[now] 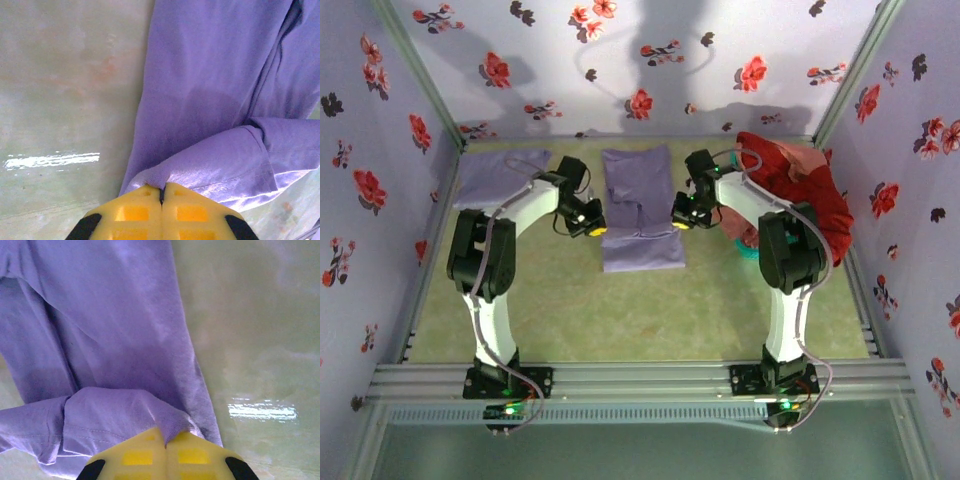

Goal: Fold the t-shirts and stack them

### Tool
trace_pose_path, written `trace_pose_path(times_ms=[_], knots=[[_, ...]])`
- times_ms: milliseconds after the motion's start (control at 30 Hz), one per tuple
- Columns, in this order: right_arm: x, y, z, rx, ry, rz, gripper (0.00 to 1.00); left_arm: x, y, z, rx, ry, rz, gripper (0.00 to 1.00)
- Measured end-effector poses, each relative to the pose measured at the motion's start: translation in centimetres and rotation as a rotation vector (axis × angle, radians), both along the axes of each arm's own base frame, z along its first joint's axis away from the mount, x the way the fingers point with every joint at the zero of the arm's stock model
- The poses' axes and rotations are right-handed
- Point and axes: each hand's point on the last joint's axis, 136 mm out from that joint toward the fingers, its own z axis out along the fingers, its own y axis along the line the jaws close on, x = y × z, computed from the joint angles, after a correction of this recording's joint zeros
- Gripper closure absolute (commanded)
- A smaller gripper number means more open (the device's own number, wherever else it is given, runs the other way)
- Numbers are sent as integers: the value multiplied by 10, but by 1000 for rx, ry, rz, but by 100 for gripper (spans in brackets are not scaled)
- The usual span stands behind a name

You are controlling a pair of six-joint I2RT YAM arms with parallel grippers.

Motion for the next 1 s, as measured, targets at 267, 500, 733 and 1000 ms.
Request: trace_pose_path(times_ms=[267,500,733,1000], knots=[[23,-11,-11,-1,17,-18,55,22,1,-14,-56,12,16,74],[30,-11,19,16,-43,-12,49,42,16,3,-108,-48,74,62],[-11,1,42,36,-65,13,66,18,13,26,-164,-69,79,89],[-41,9,7,24,9,6,89,-20,2,0,-173,22,55,99]])
